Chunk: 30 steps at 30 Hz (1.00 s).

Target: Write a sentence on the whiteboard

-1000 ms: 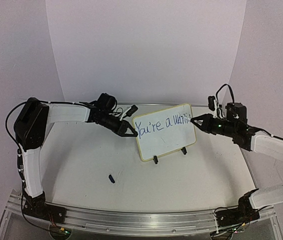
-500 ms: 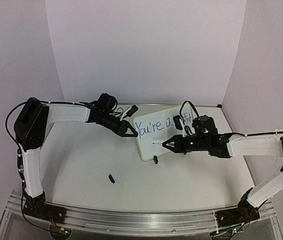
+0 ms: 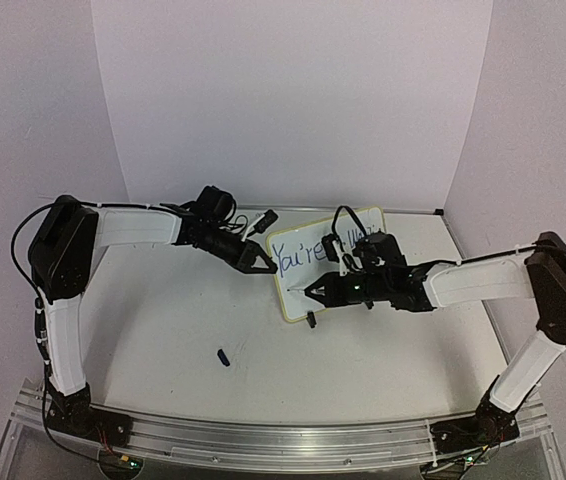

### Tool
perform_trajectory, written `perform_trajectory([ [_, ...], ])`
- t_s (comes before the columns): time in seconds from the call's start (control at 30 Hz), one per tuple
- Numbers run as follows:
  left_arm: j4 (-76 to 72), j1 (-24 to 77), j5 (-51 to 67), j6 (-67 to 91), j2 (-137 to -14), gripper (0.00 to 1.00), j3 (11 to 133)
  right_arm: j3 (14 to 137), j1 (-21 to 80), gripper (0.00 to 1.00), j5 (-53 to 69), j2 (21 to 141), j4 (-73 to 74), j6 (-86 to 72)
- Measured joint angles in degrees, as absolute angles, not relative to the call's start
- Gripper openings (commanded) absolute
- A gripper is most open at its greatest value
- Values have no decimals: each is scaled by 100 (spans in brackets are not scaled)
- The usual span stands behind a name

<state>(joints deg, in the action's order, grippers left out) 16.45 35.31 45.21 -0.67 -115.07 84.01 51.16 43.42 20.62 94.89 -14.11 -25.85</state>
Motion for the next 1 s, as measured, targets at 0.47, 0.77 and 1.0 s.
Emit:
perform_trajectory([
  [0.47, 1649, 3531, 4486, -67, -11507, 0, 8401, 5212, 4346, 0, 1905, 9738, -1411, -2729],
  [0.77, 1649, 3533, 4486, -67, -11507, 0, 8401, 5205, 4344, 0, 1940, 9741, -1411, -2753],
  [1.0, 1649, 3533, 4488, -67, -11507, 0, 8401, 5190, 4344, 0, 1986, 9762, -1404, -2755],
])
